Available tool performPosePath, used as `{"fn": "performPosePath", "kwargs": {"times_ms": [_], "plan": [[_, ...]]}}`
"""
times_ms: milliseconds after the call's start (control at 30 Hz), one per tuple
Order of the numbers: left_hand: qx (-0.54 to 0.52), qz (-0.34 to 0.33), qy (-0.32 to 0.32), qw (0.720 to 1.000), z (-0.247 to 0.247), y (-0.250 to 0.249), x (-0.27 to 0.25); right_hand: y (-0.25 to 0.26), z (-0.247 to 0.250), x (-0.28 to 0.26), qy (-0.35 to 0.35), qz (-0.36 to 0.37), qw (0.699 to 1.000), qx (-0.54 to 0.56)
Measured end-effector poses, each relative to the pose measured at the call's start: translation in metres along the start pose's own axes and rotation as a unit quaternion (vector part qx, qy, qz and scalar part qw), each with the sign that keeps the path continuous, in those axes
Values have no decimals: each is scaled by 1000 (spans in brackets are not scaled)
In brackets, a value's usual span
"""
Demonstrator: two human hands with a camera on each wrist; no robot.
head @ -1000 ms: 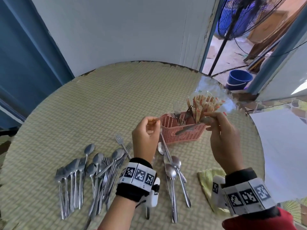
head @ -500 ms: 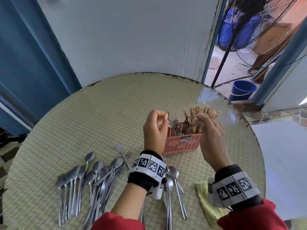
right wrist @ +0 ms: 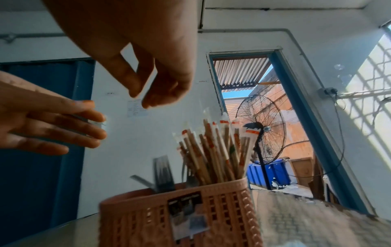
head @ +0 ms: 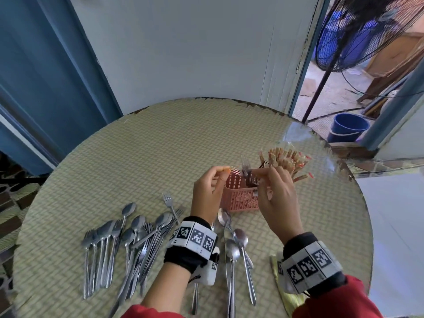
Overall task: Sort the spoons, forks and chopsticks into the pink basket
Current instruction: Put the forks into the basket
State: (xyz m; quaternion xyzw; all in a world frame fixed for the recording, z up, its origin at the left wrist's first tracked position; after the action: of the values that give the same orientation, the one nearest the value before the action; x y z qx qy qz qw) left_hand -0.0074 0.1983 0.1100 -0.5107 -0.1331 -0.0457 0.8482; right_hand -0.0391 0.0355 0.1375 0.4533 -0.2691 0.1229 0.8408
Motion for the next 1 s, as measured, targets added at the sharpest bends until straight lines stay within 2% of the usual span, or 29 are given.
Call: {"fn": "performPosePath", "kwargs": {"times_ms": [67, 133, 233, 433, 533, 667, 900, 1000], "plan": [[12, 20, -28, 999, 13, 12, -3, 7, -16, -4, 35, -1, 998, 45], [26, 41, -40, 998, 24, 30, -7, 8, -41, -10, 98, -14, 992, 78], [44, 72, -39, 996, 33, 62, -12, -3, -77, -20, 166, -46, 982, 75], [101, 144, 37, 984, 25, 134, -29, -64, -128, -46, 251, -217, 943, -20], [123, 176, 86, 973, 13, 167, -37, -89, -139, -63, 250, -318, 914, -42], [135, 210, 134, 959, -2, 186, -41, -104, -153, -82, 248, -391, 886, -21], [129, 213, 181, 951, -21, 188, -37, -114, -153, -102, 198, -430, 880, -27], [148, 216, 182, 948, -23, 187, -38, -117, -150, -106, 160, -464, 871, 11]]}}
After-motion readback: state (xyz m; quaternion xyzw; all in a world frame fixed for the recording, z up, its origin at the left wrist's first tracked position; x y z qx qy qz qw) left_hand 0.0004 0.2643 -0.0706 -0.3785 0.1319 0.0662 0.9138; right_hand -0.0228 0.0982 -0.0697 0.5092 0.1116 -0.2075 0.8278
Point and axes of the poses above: each hand's wrist, its own x-axis towards the middle knuckle, its own z-axis out of the back of the hand, y = z × x, the point moved 8 cm from there along x, towards the middle knuckle, and after that the axes turned 10 degrees about x, right-handed, at the moved point
